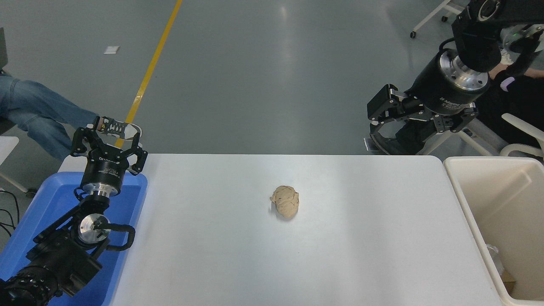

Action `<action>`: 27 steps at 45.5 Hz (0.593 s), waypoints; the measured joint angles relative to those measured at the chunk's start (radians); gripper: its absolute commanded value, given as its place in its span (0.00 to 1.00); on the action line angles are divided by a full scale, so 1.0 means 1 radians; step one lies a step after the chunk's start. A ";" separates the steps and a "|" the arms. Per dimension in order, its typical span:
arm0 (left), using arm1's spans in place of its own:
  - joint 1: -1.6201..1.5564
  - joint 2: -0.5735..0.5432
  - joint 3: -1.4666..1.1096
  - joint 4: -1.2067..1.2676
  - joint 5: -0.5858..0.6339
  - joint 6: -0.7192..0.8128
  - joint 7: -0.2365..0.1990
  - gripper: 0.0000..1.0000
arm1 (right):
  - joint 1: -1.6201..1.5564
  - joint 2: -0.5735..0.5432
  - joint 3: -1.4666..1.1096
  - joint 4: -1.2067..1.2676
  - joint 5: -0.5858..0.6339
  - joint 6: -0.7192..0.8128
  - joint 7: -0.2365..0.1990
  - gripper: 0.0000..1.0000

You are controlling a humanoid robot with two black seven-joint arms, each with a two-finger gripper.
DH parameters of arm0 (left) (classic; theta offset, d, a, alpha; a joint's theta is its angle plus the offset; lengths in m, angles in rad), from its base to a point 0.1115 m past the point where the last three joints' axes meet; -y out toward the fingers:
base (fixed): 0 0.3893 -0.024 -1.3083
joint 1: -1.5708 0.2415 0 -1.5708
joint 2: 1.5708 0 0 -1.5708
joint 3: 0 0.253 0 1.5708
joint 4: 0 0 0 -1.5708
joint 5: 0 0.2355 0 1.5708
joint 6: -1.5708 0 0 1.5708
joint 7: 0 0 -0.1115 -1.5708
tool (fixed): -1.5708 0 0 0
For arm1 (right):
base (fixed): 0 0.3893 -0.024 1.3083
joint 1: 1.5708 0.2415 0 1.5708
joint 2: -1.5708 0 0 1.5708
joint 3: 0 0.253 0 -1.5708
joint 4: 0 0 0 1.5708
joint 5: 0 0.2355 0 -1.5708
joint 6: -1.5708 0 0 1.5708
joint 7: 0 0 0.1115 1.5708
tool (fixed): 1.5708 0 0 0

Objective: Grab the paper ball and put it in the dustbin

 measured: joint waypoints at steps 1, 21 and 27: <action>0.000 0.000 0.000 0.000 0.000 0.000 0.000 0.99 | 0.000 0.000 0.000 0.000 0.000 0.000 0.000 1.00; 0.000 0.000 0.000 0.000 0.000 0.000 0.000 0.99 | 0.002 -0.001 0.003 0.000 0.000 0.000 0.000 1.00; 0.000 0.000 0.000 0.000 0.000 0.000 0.000 0.99 | 0.000 0.000 0.004 0.000 0.000 0.000 0.000 1.00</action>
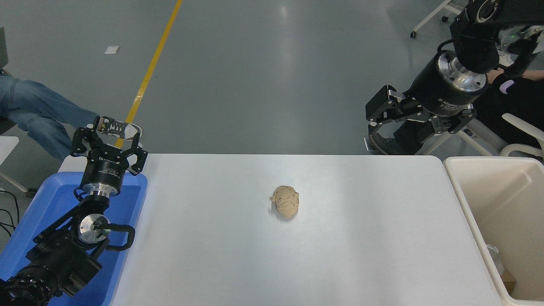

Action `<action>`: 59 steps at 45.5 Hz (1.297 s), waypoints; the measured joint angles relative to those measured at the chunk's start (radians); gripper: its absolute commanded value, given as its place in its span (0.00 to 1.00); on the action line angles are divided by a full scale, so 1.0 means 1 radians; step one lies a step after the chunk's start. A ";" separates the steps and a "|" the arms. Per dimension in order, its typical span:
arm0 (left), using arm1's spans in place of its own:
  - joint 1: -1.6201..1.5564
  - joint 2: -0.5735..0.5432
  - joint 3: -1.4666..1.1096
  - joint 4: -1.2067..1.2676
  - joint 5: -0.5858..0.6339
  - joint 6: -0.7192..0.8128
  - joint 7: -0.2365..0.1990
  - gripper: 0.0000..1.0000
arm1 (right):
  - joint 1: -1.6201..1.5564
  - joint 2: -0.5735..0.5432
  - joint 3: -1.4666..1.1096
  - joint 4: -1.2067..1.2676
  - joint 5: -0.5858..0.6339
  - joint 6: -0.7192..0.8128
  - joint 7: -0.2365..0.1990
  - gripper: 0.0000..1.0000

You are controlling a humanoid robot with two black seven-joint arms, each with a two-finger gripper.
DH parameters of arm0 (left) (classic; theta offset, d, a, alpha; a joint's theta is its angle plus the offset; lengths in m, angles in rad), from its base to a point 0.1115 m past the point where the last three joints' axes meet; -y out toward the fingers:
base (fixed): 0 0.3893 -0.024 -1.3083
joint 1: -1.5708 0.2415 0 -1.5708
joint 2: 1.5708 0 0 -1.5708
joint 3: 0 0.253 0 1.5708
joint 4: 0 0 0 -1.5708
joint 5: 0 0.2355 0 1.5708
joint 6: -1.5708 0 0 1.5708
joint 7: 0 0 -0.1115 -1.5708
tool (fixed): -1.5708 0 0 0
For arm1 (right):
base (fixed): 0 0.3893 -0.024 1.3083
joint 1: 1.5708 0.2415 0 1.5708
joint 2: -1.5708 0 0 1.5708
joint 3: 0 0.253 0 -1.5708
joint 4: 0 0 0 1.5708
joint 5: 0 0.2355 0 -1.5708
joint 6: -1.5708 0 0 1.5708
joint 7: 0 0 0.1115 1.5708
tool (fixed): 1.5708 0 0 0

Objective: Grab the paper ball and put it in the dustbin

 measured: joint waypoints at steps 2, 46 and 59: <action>0.000 0.000 0.000 0.000 0.000 0.000 0.000 0.99 | -0.001 0.000 0.000 0.000 0.000 0.000 0.000 1.00; 0.000 0.000 0.000 0.000 0.000 0.000 0.000 0.99 | -0.032 0.000 0.093 0.003 0.011 0.000 0.000 1.00; 0.000 0.000 0.000 0.000 0.000 0.000 0.000 0.99 | -0.117 0.031 0.188 -0.019 0.012 0.000 0.000 1.00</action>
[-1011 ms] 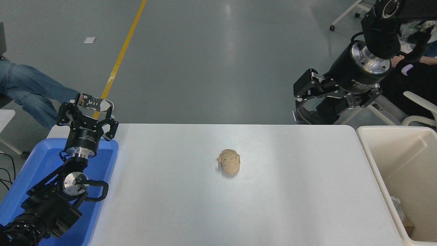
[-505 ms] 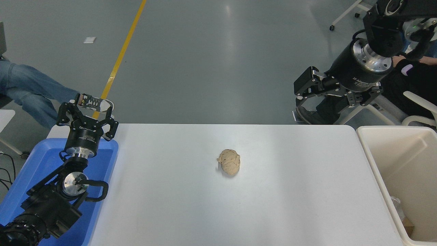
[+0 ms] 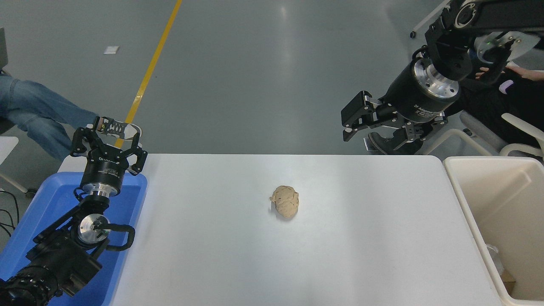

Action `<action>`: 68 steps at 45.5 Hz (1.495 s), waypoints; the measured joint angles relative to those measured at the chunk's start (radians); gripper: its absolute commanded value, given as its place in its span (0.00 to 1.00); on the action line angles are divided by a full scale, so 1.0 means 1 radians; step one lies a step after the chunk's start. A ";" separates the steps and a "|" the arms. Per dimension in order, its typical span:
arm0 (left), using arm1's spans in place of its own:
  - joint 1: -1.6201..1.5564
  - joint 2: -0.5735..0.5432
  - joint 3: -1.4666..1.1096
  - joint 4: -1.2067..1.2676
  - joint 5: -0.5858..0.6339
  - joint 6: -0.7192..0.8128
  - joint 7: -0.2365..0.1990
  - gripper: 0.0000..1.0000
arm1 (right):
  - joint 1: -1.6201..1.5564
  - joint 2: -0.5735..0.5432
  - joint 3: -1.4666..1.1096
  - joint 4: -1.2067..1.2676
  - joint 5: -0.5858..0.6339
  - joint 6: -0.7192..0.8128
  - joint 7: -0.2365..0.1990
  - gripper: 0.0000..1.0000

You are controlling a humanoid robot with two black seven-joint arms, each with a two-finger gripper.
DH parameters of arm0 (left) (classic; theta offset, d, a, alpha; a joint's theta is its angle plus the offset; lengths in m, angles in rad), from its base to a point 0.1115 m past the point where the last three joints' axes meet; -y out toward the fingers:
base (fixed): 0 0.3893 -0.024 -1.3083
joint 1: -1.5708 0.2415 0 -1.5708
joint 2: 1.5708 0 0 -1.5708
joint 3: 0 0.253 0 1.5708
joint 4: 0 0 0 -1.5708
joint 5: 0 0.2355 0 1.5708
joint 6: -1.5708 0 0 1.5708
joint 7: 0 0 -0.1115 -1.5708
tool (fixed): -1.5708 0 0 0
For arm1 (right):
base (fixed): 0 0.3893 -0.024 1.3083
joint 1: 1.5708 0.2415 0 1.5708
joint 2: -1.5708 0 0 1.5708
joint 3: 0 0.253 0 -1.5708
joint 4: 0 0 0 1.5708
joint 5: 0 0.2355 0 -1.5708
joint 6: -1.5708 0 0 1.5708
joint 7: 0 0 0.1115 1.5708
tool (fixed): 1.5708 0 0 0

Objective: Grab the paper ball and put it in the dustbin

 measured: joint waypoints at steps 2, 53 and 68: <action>0.000 0.000 0.000 0.000 0.000 0.000 0.000 0.99 | -0.022 0.015 0.012 -0.009 0.000 0.000 0.000 1.00; 0.000 0.000 0.000 0.000 0.000 -0.002 0.002 0.99 | -0.749 0.243 0.219 -0.545 -0.106 -0.437 -0.007 1.00; 0.000 0.000 0.000 0.000 0.000 0.000 0.000 0.99 | -0.890 0.245 0.325 -0.592 -0.115 -0.462 -0.005 1.00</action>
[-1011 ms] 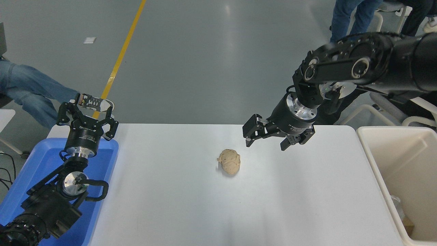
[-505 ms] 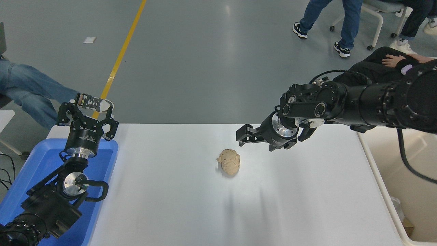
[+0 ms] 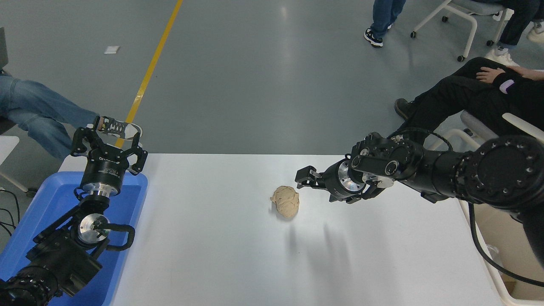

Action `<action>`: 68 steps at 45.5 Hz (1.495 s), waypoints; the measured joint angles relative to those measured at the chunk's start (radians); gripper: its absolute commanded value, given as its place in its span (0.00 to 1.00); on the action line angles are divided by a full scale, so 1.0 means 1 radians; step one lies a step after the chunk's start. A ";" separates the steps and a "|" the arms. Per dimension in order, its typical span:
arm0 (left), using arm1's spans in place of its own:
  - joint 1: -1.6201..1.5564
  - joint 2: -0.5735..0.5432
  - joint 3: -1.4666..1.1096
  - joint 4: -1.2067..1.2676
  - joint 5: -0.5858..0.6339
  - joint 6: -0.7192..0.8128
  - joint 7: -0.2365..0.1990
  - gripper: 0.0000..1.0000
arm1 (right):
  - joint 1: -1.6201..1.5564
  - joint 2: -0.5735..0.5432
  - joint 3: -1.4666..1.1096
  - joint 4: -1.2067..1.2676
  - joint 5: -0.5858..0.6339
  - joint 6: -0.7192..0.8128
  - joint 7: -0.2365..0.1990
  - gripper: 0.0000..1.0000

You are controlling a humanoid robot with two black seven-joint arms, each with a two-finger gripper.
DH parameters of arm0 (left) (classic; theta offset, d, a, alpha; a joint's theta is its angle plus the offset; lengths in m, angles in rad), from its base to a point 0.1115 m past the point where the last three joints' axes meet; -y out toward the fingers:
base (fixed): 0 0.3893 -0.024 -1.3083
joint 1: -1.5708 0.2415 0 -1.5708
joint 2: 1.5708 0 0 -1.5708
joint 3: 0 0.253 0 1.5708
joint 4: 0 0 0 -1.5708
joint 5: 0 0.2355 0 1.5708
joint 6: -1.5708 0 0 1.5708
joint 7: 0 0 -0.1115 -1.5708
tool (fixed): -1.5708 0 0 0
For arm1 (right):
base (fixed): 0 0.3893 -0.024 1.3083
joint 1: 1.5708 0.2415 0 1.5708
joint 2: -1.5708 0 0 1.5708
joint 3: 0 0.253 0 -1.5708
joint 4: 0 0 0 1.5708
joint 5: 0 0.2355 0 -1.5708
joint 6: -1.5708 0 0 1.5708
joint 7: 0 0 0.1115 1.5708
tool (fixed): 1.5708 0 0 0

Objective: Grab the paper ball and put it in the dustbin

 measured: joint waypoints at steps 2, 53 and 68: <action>0.000 0.000 0.000 0.000 0.000 0.000 0.000 0.99 | -0.019 0.000 0.017 -0.015 -0.001 -0.005 0.000 1.00; 0.000 0.000 0.000 0.000 0.000 -0.001 0.000 0.99 | -0.278 0.001 0.428 -0.002 0.018 -0.312 0.008 0.99; 0.000 0.000 0.000 0.000 0.000 -0.001 0.000 0.99 | -0.327 0.001 0.542 0.019 0.093 -0.357 0.008 0.99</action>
